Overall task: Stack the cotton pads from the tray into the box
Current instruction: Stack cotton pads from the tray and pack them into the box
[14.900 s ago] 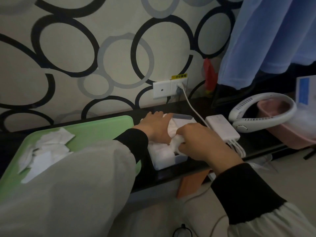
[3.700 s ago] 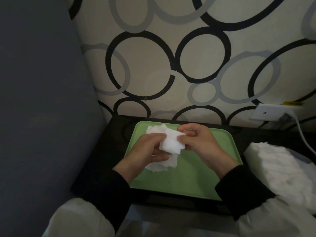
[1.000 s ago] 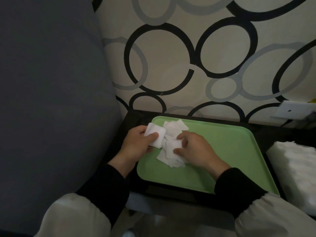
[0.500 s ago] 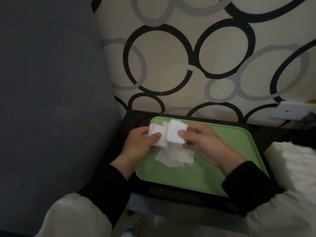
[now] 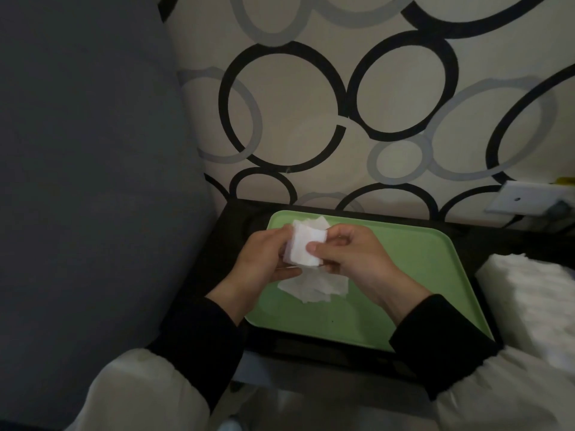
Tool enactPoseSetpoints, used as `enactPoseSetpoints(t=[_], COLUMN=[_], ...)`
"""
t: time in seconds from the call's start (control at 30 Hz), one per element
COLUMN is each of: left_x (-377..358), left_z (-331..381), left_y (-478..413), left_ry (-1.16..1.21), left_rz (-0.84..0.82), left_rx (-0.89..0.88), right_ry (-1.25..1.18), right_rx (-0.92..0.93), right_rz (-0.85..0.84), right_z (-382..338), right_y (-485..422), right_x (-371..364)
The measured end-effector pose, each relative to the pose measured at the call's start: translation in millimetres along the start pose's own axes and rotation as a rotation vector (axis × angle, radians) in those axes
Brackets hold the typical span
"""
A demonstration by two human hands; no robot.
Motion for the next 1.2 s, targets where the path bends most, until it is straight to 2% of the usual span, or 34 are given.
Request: enactPoseSetpoints(t=[0.13,0.27,0.3,0.37,0.47,0.57,0.63,0.73,1.03,1.2], left_x=[-2.5,21.2,27.8,37.1,39.4,37.2,36.6,35.7,38.9,38.7], left_z=[2.3,3.4,3.6,1.6,-1.3,-0.4,0.9,1.9,0.9,0.5], left_y=[3.7,-6.2,-7.9,-9.8,-10.2,-10.5,-9.6,-7.8,-7.6,-6.9], left_ry=[-0.095,-0.046,-0.04,-0.045,-0.072,-0.104,-0.109,-0.145,-0.18,-0.164], left_rz=[-0.046,0.177,0.223,0.269,0.265,0.241,0.236,0.227,0.218,0.215], left_rx=[-0.105,-0.107,-0.104,-0.096,-0.088,-0.098,-0.108,-0.124,-0.131,-0.132], right_ry=[0.18,0.394,0.433,0.52,0.643,0.747,0.834,0.957,0.805,0.72], right_rx=[0.015,0.039,0.043,0.087,0.191,0.218,0.165,0.094,0.064,0.107], right_rz=[0.072,0.372,0.405,0.36,0.171,0.027,0.008,0.074,0.106,0.209], right_z=[0.7,11.5,13.1,16.1,16.3,21.4,27.3,33.5,26.1,22.4], right_y=[0.5,-12.9,-13.9,-16.2,-16.1,-19.4,-21.8,-24.4,-24.0,-22.5], right_x=[2.7,32.1,38.8,43.8,31.0,14.8,9.6,7.8,19.0,35.0])
Point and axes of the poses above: each hand's wrist, its own y-axis away from the middle knuckle, its own x-axis out of the back of the hand, z = x × y, the point moved 5 cm from there along -y, towards the middle knuckle, and after that the axes turned 1 degree about x, right-handed, at the moved point
